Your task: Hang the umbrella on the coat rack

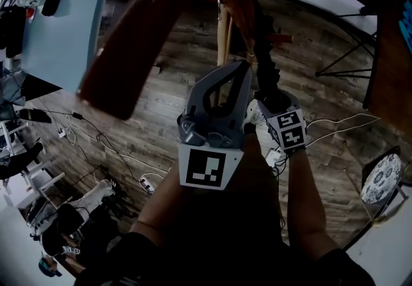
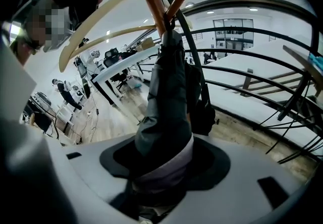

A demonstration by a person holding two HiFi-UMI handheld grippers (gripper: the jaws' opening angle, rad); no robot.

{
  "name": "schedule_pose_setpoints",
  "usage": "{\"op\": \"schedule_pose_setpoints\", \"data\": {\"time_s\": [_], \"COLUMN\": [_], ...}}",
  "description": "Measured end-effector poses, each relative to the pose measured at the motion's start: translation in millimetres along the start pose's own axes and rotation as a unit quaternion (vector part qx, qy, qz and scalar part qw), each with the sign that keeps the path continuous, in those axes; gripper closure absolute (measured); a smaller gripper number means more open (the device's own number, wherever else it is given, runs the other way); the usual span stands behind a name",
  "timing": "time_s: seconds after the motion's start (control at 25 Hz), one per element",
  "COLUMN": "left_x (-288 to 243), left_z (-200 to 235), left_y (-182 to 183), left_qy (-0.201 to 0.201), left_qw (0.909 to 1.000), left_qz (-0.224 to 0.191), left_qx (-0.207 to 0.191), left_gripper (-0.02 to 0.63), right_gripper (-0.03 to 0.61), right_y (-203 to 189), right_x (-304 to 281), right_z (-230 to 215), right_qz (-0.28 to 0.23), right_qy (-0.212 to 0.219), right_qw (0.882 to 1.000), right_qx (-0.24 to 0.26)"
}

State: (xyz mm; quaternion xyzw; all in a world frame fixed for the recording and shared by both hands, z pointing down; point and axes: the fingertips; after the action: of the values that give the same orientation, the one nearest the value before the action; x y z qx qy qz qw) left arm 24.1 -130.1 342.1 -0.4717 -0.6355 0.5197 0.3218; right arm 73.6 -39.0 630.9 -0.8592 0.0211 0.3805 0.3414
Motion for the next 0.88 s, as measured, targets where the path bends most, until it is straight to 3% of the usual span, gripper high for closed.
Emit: {"op": "schedule_pose_setpoints", "data": {"time_s": [0.52,0.88], "left_x": [-1.4,-1.9], "left_z": [-0.8,-1.7], "left_y": [-2.3,-1.4], "left_qy": [-0.006,-0.006], "left_qw": [1.0000,1.0000], "left_qz": [0.004,0.003], "left_qx": [0.000,0.002], "left_gripper": [0.603,0.603], "right_gripper": [0.316,0.316], "right_y": [7.1,36.8], "right_x": [1.8,15.0], "right_z": [-7.2,2.3], "right_qz": [-0.032,-0.081], "right_qy": [-0.007,-0.015], "right_qw": [0.999,0.996], "right_qx": [-0.016,0.031]}}
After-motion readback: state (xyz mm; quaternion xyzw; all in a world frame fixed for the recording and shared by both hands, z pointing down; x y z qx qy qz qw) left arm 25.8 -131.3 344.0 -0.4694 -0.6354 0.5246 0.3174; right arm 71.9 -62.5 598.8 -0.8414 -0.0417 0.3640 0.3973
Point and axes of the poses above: the fingertips, and each gripper's own axes: x backward along the fingers, z to its left, y out of its top, and after that the axes turned 15 degrees about y, right-handed
